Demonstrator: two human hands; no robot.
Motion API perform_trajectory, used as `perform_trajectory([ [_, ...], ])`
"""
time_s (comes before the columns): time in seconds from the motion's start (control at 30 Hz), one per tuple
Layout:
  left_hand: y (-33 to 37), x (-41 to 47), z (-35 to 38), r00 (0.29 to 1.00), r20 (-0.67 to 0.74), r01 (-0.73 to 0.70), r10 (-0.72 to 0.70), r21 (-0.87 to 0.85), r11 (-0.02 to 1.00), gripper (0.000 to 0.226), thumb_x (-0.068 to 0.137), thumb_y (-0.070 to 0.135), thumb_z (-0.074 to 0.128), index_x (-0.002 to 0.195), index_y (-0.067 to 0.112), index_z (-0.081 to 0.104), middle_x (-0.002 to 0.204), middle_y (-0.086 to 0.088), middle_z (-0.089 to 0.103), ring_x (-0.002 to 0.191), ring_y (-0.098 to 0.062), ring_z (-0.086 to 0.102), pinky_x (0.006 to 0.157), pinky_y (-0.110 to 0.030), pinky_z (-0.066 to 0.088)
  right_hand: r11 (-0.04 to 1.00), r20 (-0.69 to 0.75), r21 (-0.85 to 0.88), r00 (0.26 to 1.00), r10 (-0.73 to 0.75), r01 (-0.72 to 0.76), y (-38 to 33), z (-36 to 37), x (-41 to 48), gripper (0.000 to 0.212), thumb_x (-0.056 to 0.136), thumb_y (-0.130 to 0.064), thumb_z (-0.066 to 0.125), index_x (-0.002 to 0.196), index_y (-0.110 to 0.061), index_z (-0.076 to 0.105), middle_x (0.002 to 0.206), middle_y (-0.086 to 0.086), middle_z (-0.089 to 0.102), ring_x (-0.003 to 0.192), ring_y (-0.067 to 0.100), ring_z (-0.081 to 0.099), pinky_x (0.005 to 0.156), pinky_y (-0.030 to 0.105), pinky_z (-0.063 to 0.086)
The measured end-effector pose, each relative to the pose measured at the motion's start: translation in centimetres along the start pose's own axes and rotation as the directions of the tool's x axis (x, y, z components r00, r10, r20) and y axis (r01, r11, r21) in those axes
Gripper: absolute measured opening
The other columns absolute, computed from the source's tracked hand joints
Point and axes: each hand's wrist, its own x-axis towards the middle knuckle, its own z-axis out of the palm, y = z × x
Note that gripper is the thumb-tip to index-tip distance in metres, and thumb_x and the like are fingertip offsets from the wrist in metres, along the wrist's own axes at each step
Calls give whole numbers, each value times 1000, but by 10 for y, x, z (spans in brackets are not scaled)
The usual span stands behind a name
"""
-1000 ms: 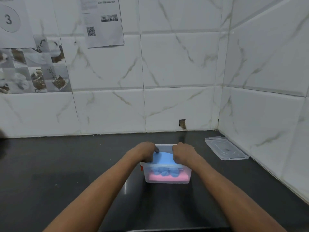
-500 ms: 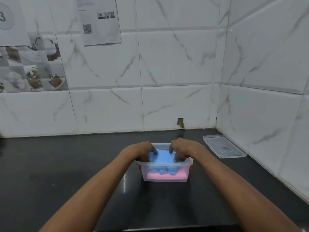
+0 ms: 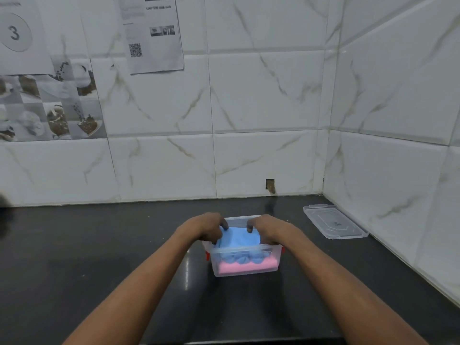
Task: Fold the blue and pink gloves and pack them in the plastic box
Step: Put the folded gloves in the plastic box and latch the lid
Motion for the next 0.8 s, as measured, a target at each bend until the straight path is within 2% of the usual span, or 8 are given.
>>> perform_trajectory([
  [0.13, -3, -3, 3, 995, -101, -30, 19, -115, 993, 40, 88, 22, 69, 127, 17, 64, 122, -7, 66, 88, -15, 66, 83, -27, 50, 999, -1, -39, 1000, -12, 12, -1, -3, -2, 51, 87, -1, 65, 133, -20, 52, 139, 12, 47, 112, 27, 57, 92, 31, 50],
  [0.27, -3, -7, 5, 955, -282, -109, 96, -28, 994, 38, 83, 28, 74, 120, 20, 69, 126, -5, 57, 118, -22, 53, 98, -33, 42, 999, -80, -29, 996, -46, 44, -1, -21, -6, 53, 82, -1, 72, 132, -14, 58, 127, 15, 58, 87, 27, 65, 68, 26, 51],
  [0.33, 0, -7, 9, 954, -271, -117, 131, 68, 991, 38, 80, 34, 75, 118, 27, 70, 126, 0, 58, 120, -21, 51, 102, -40, 39, 994, -170, -71, 981, -96, 85, 2, -28, -4, 45, 83, -8, 71, 126, -16, 63, 125, 13, 60, 106, 26, 62, 82, 30, 48],
  [0.4, 5, -7, 13, 970, -213, -90, 119, 143, 986, 35, 80, 35, 73, 114, 31, 71, 122, 5, 63, 118, -19, 53, 102, -44, 34, 990, -164, -75, 977, -134, 123, 2, -26, -3, 40, 85, -14, 70, 124, -17, 64, 126, 11, 62, 113, 25, 59, 92, 32, 47],
  [0.53, 12, -4, 18, 981, -171, -65, 92, 155, 986, 29, 82, 36, 71, 110, 29, 72, 116, 7, 66, 114, -17, 57, 104, -48, 30, 987, -51, -80, 989, -142, 138, -1, -7, -2, 39, 86, -16, 69, 125, -19, 66, 128, 7, 62, 111, 25, 60, 94, 34, 47],
  [0.63, 9, -3, 16, 982, -176, -45, 65, 114, 993, 30, 81, 35, 73, 109, 27, 71, 117, 4, 64, 114, -19, 56, 102, -45, 34, 984, -128, 42, 978, -167, 174, 8, -8, -2, 38, 86, -11, 66, 123, -17, 67, 122, 6, 67, 110, 23, 63, 92, 28, 47],
  [0.73, -1, -6, 22, 910, -412, 4, -48, -107, 994, 37, 82, 24, 72, 118, 21, 68, 125, -4, 56, 119, -24, 54, 100, -36, 42, 940, -433, 312, 901, 14, 136, 43, -22, -8, 29, 86, -7, 63, 113, -12, 73, 114, 6, 73, 105, 19, 66, 86, 21, 46],
  [0.8, -13, -10, 28, 820, -536, 66, -201, -260, 963, 43, 84, 20, 68, 126, 12, 62, 128, -12, 54, 119, -30, 55, 98, -32, 43, 944, -527, 325, 817, 233, -60, 86, -20, -10, 22, 87, -7, 57, 103, -7, 73, 110, 12, 72, 102, 28, 66, 82, 28, 48],
])
